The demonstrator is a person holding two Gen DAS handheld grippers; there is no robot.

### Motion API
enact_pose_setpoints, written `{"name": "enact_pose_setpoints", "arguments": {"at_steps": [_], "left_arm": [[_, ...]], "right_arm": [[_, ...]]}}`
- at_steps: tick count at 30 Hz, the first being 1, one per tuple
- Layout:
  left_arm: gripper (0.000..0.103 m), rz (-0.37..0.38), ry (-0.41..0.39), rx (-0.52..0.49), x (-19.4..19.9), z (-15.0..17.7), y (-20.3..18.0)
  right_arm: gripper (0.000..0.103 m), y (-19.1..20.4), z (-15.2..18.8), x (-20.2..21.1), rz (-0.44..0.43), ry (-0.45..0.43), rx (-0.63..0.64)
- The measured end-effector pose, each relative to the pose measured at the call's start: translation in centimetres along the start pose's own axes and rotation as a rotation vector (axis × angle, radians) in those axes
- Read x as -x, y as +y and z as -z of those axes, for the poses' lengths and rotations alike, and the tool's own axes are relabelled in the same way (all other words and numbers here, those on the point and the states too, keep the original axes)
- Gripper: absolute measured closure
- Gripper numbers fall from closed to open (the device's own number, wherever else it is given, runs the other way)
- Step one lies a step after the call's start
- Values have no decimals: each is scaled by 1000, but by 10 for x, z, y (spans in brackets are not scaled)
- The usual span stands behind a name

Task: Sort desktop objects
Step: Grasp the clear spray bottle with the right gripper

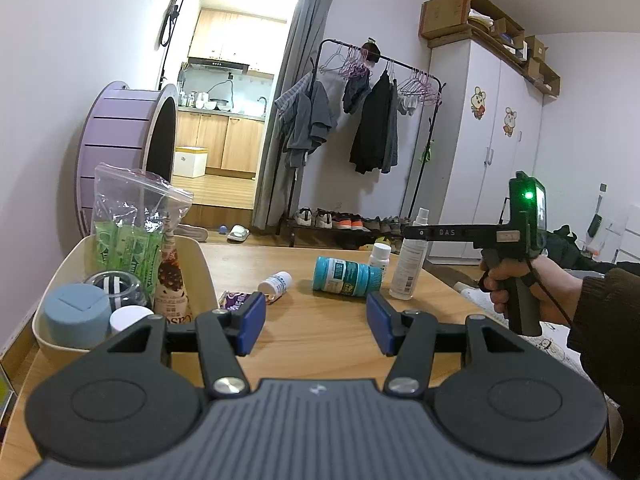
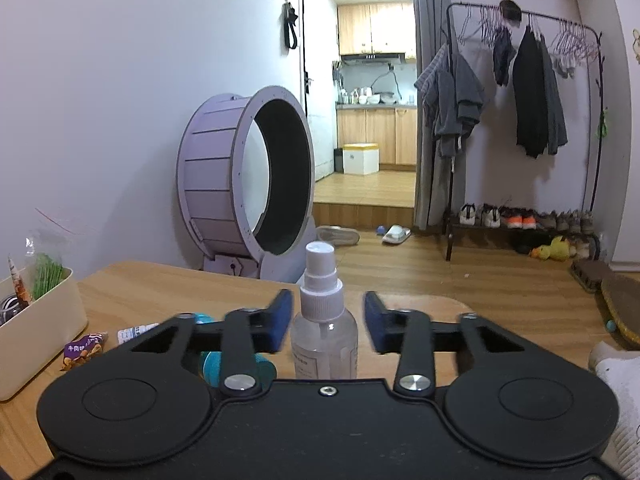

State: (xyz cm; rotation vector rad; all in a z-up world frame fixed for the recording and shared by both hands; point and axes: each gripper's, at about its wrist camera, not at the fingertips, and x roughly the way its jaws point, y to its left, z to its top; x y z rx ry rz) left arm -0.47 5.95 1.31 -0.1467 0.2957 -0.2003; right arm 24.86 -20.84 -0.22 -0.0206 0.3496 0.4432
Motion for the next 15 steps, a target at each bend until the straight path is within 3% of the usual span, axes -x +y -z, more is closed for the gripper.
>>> {"name": "enact_pose_setpoints", "arguments": {"at_steps": [4,7,15], "left_arm": [[48,-6,1,1,1,1,1],[48,-8,-3,6,3,0,2],[48,-30,-31,13,15,-2,9]], "right_arm": [[71,1,0,5,0,-13,-14],[81,2,-8,13,-16,-34,-7],[81,28,-29,36,-104,-98,17]]}}
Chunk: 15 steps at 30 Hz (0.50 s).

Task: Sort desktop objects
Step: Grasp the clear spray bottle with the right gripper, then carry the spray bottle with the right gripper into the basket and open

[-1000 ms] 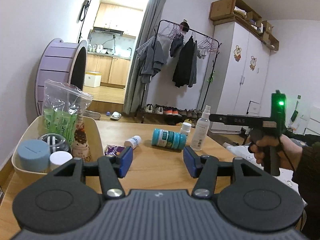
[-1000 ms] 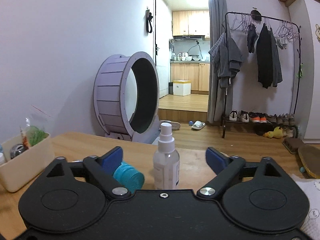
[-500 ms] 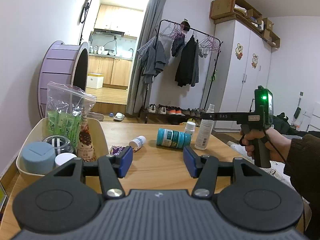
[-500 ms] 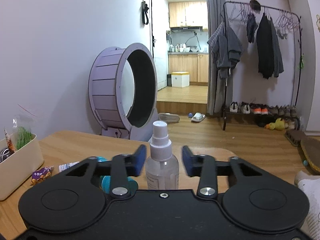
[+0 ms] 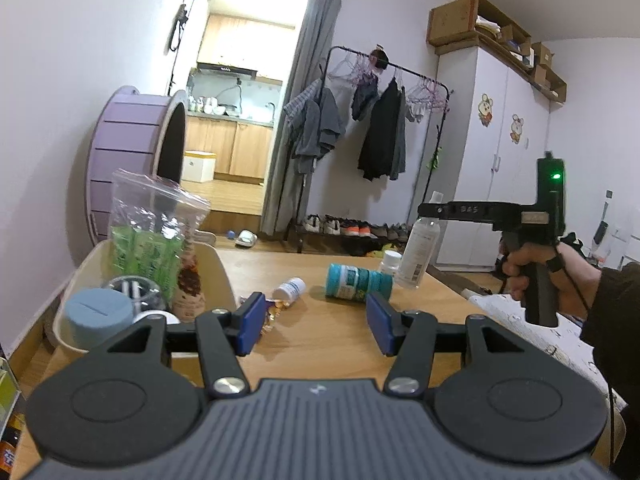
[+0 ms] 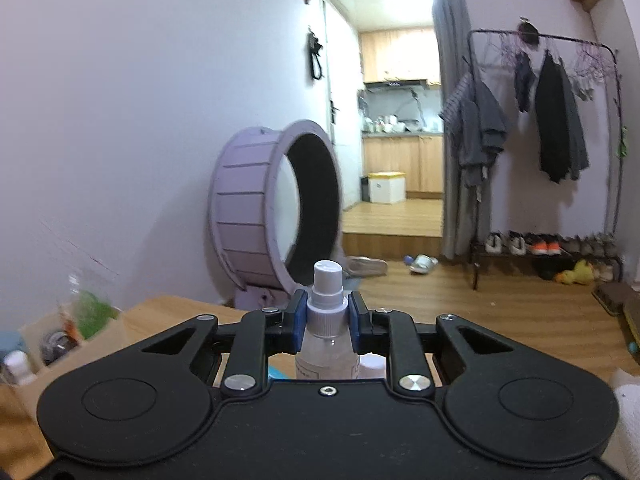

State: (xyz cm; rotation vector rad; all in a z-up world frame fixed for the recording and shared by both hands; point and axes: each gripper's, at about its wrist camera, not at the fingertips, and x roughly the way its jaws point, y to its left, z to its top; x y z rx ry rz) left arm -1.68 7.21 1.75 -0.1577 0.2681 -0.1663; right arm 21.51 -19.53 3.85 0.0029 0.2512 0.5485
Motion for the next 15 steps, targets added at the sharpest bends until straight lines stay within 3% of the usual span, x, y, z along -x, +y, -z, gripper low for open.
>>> {"name": "enact_pose_setpoints", "arguments": {"at_steps": [7,15], "left_arm": [[48,-33,-45,37,17,-7,15],[48,-62,-77,71,34,-13,29]], "right_arm": [[81,59,-27,6,-168,-47,31],[81,122,-41,-28,-323,-17,65]]}}
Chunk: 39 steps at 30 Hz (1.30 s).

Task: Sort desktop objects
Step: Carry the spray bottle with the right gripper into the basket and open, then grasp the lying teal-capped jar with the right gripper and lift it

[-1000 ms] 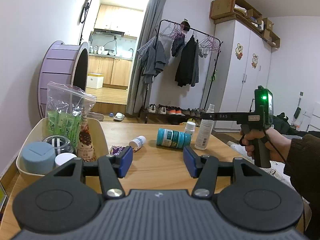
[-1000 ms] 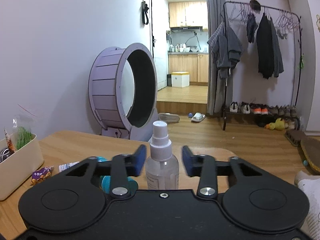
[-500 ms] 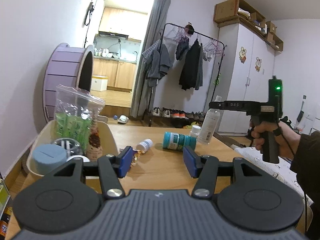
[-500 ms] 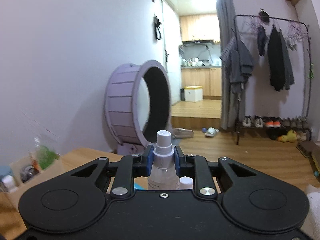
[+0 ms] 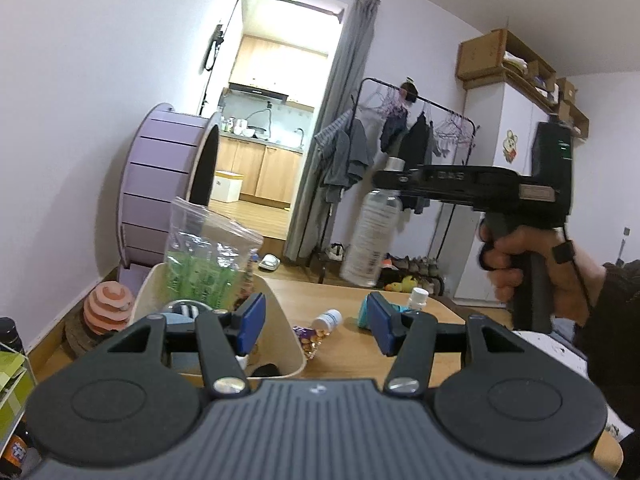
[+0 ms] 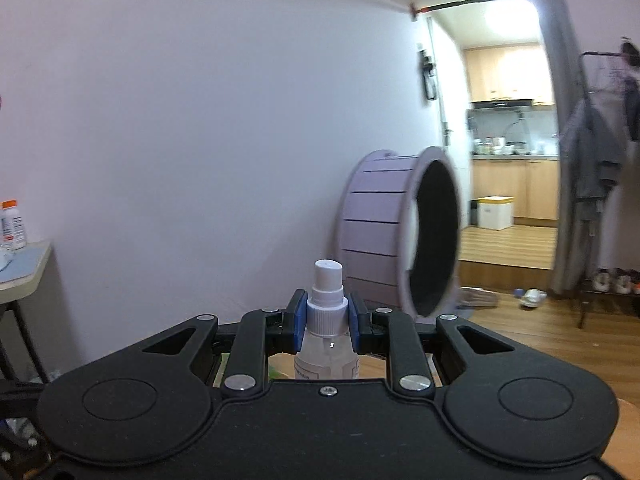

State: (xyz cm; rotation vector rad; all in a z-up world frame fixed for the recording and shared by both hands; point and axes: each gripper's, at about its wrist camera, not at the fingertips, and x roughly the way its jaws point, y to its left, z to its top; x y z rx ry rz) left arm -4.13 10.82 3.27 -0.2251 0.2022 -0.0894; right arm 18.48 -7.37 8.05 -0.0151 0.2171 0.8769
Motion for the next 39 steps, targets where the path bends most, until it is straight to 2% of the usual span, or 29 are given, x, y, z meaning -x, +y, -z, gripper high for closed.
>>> {"name": "enact_pose_setpoints", "arguments": {"at_steps": [8,14,19,21,22,23,30,35,39], "left_arm": [[48,-93,16,-13,-1,-7,15],[48,-113,10,-10,0,-10,20],[48,-152,31,-16,-4,-10,24],[48,-154,38,-9,-4,-10,26],[48,-152,40,-7,-3,-10,26],[48,-152,39,-11,-3,-9,26],[48,-141,37,-17,-3,-10,23],[47,-120,45,-34,-6,-7,16],[44,-92,55,-46,-11,-2,6]], "right_arm": [[81,17,10,-43,-82,58,-6],[81,23,8,-64,-98,67,0],[81,29,22,-78,-87,119,20],[75,29,25,-82,-82,129,22],[61,29,26,-83,-81,125,22],[55,29,25,-80,-79,121,23],[54,10,20,-40,-31,95,16],[34,-26,29,1,61,118,5],[30,-57,47,25,154,159,-17]]}}
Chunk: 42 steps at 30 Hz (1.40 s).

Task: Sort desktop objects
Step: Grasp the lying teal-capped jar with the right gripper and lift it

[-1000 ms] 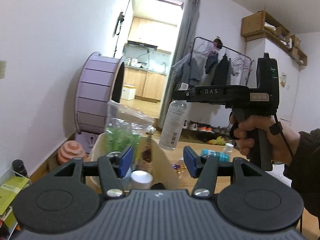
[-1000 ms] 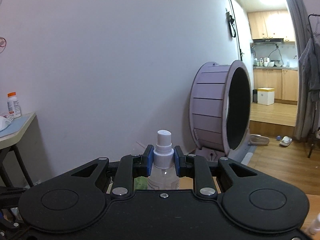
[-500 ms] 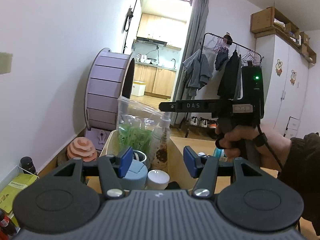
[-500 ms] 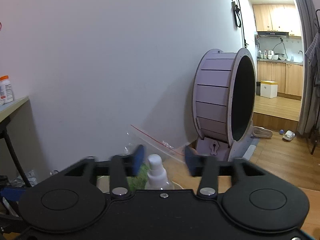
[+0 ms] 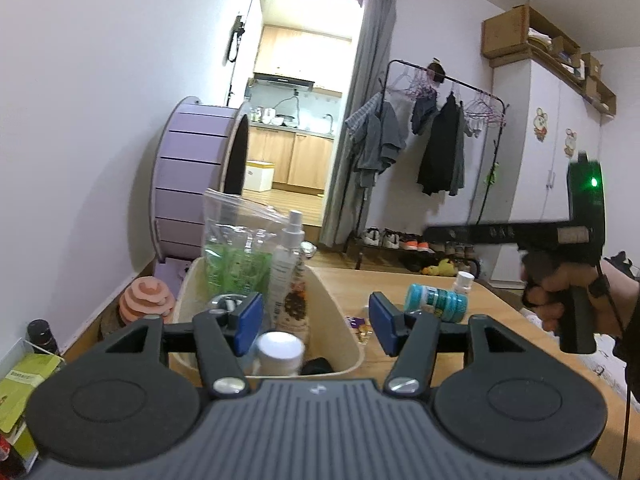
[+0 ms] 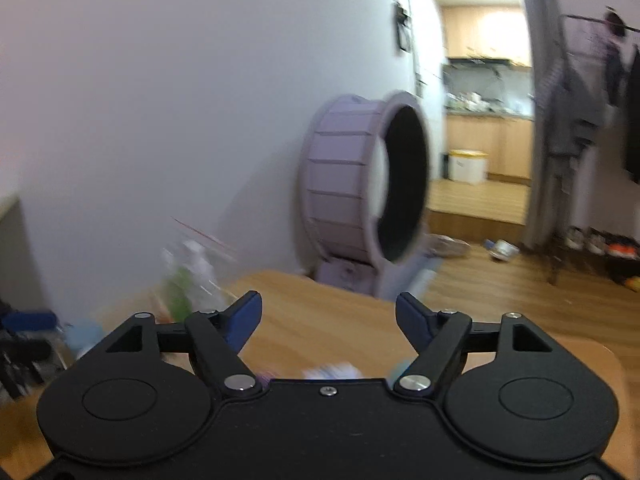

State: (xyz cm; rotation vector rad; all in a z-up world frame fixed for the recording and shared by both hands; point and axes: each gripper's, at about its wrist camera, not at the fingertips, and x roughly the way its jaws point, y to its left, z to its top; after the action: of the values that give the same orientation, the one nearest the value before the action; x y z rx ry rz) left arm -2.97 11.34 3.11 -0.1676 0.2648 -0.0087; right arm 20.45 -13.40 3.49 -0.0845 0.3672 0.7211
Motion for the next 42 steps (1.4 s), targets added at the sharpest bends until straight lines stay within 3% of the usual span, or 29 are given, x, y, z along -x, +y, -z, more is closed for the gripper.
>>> {"name": "enact_pose_setpoints", "arguments": {"at_steps": [8,24,25,27,29,36,42], "left_arm": [[42,78,64,-24,-15,15,-26],[42,136,148,-44,-34,26,-38],[42,137,150,-45,-34,26,-38],[42,137,154,-45,-35,26,-38],[42,137,154,-39,-36,26,-37],[41,142,150,-40,-34,26,-39],[41,150,144,-46,-33,26,-40]], "right_arm": [[28,-52,33,-17,86,121,29],[26,-74,54,-62,-66,187,101],[29,-74,55,-63,-82,205,101],[46,-73,55,-65,-97,215,103],[55,-71,54,-61,-119,215,80],[55,-60,45,-14,-120,131,60],[60,-27,35,29,-155,100,98]]}}
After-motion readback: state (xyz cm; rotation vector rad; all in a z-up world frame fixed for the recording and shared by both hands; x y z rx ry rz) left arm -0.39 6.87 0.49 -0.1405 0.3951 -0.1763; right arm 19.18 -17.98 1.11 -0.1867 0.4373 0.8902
